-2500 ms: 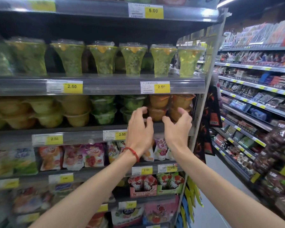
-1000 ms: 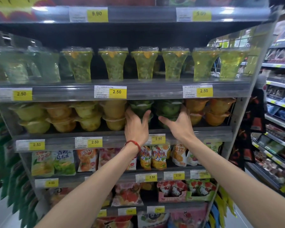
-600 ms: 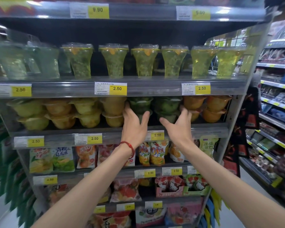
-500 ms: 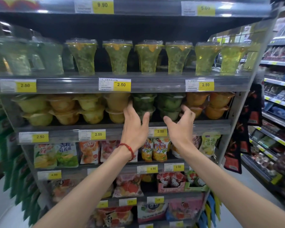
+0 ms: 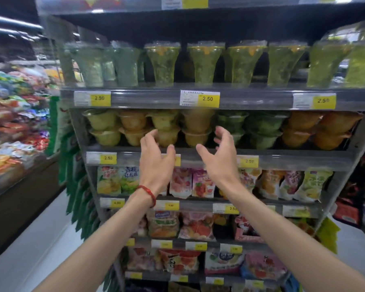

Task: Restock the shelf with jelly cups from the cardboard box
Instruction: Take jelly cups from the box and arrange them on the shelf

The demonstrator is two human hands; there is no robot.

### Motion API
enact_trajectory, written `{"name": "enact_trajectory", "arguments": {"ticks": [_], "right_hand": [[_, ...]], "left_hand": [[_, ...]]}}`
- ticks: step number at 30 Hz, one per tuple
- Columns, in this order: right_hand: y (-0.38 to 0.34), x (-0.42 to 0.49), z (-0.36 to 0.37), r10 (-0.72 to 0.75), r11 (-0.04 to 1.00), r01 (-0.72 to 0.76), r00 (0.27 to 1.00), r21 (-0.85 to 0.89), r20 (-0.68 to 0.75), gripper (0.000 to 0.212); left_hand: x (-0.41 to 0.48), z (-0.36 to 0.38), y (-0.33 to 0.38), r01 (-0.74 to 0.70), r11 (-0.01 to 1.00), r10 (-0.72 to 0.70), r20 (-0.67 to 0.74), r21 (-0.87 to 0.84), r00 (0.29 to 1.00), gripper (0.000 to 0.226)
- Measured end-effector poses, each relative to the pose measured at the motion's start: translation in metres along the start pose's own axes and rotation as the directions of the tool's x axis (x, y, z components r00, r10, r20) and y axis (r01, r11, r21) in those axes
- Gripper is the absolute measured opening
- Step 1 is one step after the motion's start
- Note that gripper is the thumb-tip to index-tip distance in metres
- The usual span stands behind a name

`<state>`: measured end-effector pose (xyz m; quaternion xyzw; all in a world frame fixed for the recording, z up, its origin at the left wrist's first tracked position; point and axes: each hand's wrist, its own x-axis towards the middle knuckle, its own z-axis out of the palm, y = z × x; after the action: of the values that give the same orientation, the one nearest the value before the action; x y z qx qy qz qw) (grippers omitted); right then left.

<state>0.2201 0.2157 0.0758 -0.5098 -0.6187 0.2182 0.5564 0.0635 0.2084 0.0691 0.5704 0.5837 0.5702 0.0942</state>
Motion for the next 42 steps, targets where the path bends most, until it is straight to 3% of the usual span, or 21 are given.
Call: {"name": "enact_trajectory", "arguments": {"ticks": [7, 12, 17, 23, 34, 42], "right_hand": [[-0.005, 0.023, 0.029, 0.051, 0.999, -0.051, 0.998, -0.014, 0.049, 0.084], [-0.001, 0.043, 0.039, 0.025, 0.999, -0.026, 1.0, 0.034, 0.019, 0.075], [0.006, 0.056, 0.041, 0.034, 0.998, -0.036, 0.999, 0.051, 0.035, 0.065], [0.011, 0.06, 0.043, 0.058, 0.998, -0.059, 0.997, 0.029, 0.041, 0.067], [0.007, 0.059, 0.051, 0.077, 0.997, -0.077, 0.997, 0.002, -0.027, 0.068], [0.004, 0.049, 0.045, 0.035, 0.999, -0.036, 0.999, 0.013, 0.039, 0.078]], "left_hand": [[0.035, -0.006, -0.01, 0.024, 0.998, -0.025, 0.018, 0.05, 1.0, 0.074], [0.054, 0.003, -0.018, 0.045, 0.998, -0.048, 0.07, 0.04, 0.996, 0.06], [0.065, 0.012, -0.024, 0.039, 0.999, -0.035, 0.106, -0.031, 0.994, 0.066], [0.072, 0.024, -0.033, 0.026, 0.995, -0.018, 0.078, -0.099, 0.997, 0.058], [0.072, 0.032, -0.043, -0.036, 0.999, 0.036, -0.014, 0.024, 0.999, 0.057], [0.072, 0.033, -0.037, -0.04, 0.998, 0.042, -0.036, 0.058, 0.998, 0.055]]}}
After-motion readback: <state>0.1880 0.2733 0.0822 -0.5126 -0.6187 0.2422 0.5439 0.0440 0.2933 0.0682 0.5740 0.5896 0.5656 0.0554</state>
